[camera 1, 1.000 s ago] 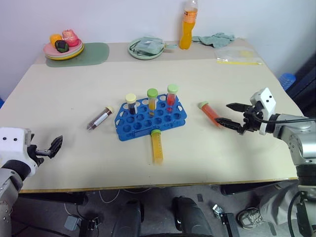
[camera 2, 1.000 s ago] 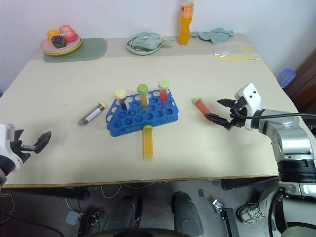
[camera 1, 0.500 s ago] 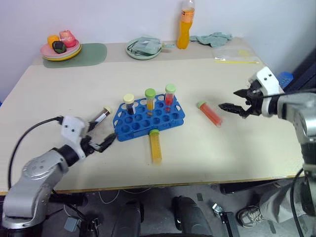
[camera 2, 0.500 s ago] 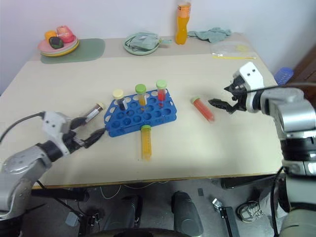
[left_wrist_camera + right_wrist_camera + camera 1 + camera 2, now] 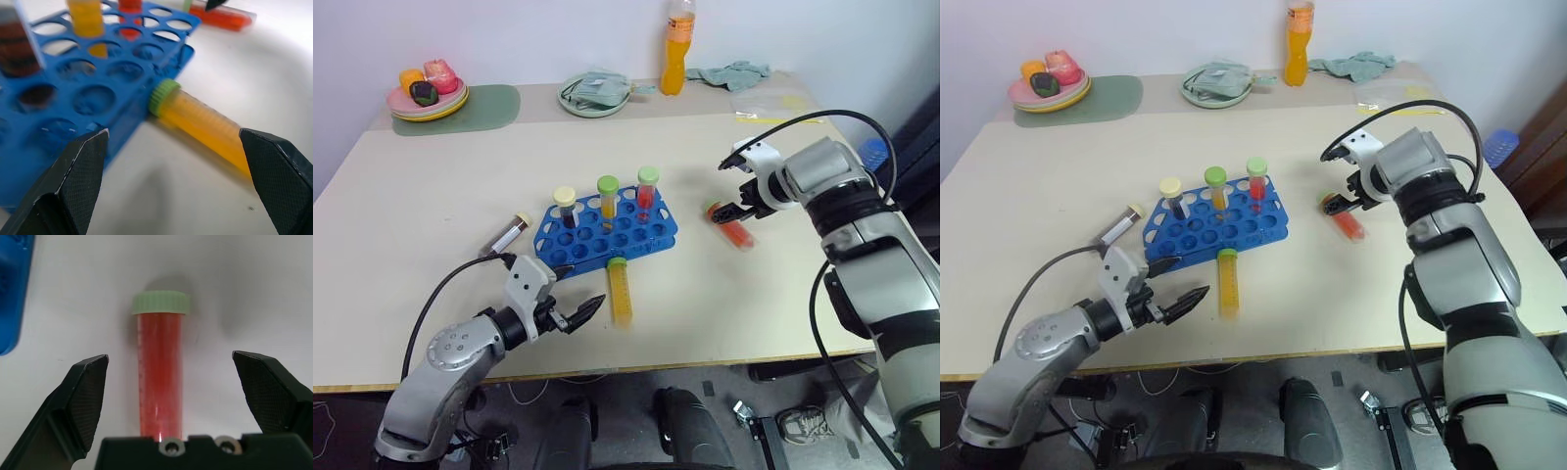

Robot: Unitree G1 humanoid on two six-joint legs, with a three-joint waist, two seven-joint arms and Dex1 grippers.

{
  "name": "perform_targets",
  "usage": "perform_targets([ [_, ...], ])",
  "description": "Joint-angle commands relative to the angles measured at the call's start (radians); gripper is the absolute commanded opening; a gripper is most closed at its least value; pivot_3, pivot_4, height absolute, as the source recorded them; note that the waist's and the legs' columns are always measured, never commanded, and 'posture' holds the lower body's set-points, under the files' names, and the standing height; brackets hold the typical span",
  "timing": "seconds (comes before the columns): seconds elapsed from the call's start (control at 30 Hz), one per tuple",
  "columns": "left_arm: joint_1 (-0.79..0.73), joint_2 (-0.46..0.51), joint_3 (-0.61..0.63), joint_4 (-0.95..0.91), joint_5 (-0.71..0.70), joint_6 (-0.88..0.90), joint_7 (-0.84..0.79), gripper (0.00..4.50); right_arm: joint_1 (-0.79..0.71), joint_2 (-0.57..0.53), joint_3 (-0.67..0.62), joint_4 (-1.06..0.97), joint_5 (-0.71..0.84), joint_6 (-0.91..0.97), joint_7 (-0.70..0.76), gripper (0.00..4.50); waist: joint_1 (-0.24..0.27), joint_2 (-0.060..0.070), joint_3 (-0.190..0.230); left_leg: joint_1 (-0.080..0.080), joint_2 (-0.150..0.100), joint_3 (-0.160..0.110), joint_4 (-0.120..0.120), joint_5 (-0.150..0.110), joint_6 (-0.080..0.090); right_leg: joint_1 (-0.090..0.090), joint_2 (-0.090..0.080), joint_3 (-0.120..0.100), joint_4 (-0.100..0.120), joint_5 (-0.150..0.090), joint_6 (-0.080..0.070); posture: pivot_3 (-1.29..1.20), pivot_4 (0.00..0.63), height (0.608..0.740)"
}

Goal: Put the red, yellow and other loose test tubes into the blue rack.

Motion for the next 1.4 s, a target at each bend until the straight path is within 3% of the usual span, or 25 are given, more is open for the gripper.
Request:
perform_targets([
  [0.03,0.014,-0.015,-0.01,-0.067,0.003,-0.017,0.023,4.47,-0.05,0.035,0.001,0.094,-0.051,-0.056,0.004,4.25,0.0,0.0,0.0,0.0,0.0,0.0,0.0,0.0,0.0,0.0,0.0,0.0,0.0,0.0,0.0,0.0,0.15,0.74],
  [0.1,0.017,-0.026,-0.024,-0.089,0.003,-0.006,0.043,4.5,-0.052,0.058,0.001,0.147,-0.075,-0.096,0.011,3.67,0.0,0.0,0.0,0.0,0.0,0.0,0.0,0.0,0.0,0.0,0.0,0.0,0.0,0.0,0.0,0.0,0.15,0.74],
  [0.27,0.018,-0.035,-0.038,-0.113,0.001,0.009,0.07,4.5,-0.062,0.069,-0.019,0.192,-0.111,-0.138,0.027,1.23,0.0,0.0,0.0,0.0,0.0,0.0,0.0,0.0,0.0,0.0,0.0,0.0,0.001,0.0,0.0,0.0,0.15,0.74],
  [0.37,0.02,-0.03,-0.03,-0.114,-0.006,0.011,0.072,4.5,-0.059,0.036,-0.019,0.107,-0.11,-0.125,0.115,1.23,-0.001,0.002,0.001,0.0,0.0,0.0,0.0,0.0,0.0,0.0,0.0,0.0,0.001,0.0,0.0,0.0,0.15,0.74],
  [0.47,0.023,-0.022,-0.016,-0.112,-0.01,0.013,0.068,4.5,0.051,-0.067,-0.044,-0.185,-0.078,-0.11,0.207,1.23,0.003,0.002,0.001,0.0,0.0,0.0,0.0,0.0,0.0,0.0,0.0,0.0,0.001,0.0,0.0,0.0,0.15,0.74],
  [0.53,0.025,-0.019,-0.006,-0.108,-0.012,0.011,0.065,4.5,0.171,-0.129,-0.123,-0.428,-0.02,-0.089,0.217,1.23,0.011,0.002,0.001,-0.001,0.0,-0.001,0.0,0.0,0.0,0.0,0.0,-0.001,0.0,0.0,0.0,0.0,0.15,0.74],
  [0.6,0.019,-0.018,0.006,-0.102,-0.013,0.011,0.068,4.5,0.348,-0.147,-0.29,-0.716,0.076,-0.092,0.178,1.23,0.016,0.001,0.0,-0.001,0.0,-0.001,0.0,0.0,0.0,0.0,0.0,-0.001,-0.001,0.0,0.0,0.0,0.15,0.74],
  [0.7,0.002,-0.021,0.018,-0.087,-0.018,0.01,0.071,4.5,0.588,-0.061,-0.532,-1.031,0.217,-0.079,0.091,1.23,0.022,0.002,0.001,0.0,0.0,-0.001,0.0,0.0,0.0,0.001,0.001,0.0,0.0,0.0,0.0,0.0,0.15,0.74],
  [0.8,-0.039,-0.04,0.039,-0.05,-0.033,0.009,0.077,4.5,0.795,0.174,-0.714,-1.268,0.35,-0.166,-0.072,1.23,0.024,0.002,0.0,0.001,0.001,-0.001,0.0,0.0,0.0,0.001,0.002,0.0,0.002,0.0,0.0,0.0,0.15,0.74],
  [0.93,-0.089,-0.05,0.05,-0.006,-0.041,0.006,0.069,4.5,0.906,0.364,-0.644,-1.328,0.302,-0.393,-0.254,1.23,0.023,0.002,0.0,0.002,0.001,-0.001,0.003,0.0,0.0,0.002,0.002,0.0,0.002,0.0,0.0,0.0,0.15,0.74],
  [1.07,-0.112,-0.042,0.042,0.011,-0.045,0.002,0.052,4.5,0.944,0.472,-0.561,-1.244,0.245,-0.585,-0.371,1.23,0.023,0.002,-0.001,0.002,0.001,-0.001,0.003,0.0,0.0,0.002,0.002,0.0,0.003,0.0,0.0,0.0,0.15,0.74],
  [1.4,-0.101,-0.039,0.032,-0.033,-0.058,0.028,0.061,4.5,0.909,0.519,-0.499,-1.026,0.235,-0.802,-0.451,1.23,0.023,0.002,-0.001,0.002,0.001,-0.001,0.002,0.0,0.0,0.002,0.001,0.0,0.002,0.0,0.0,0.0,0.15,0.74],
])
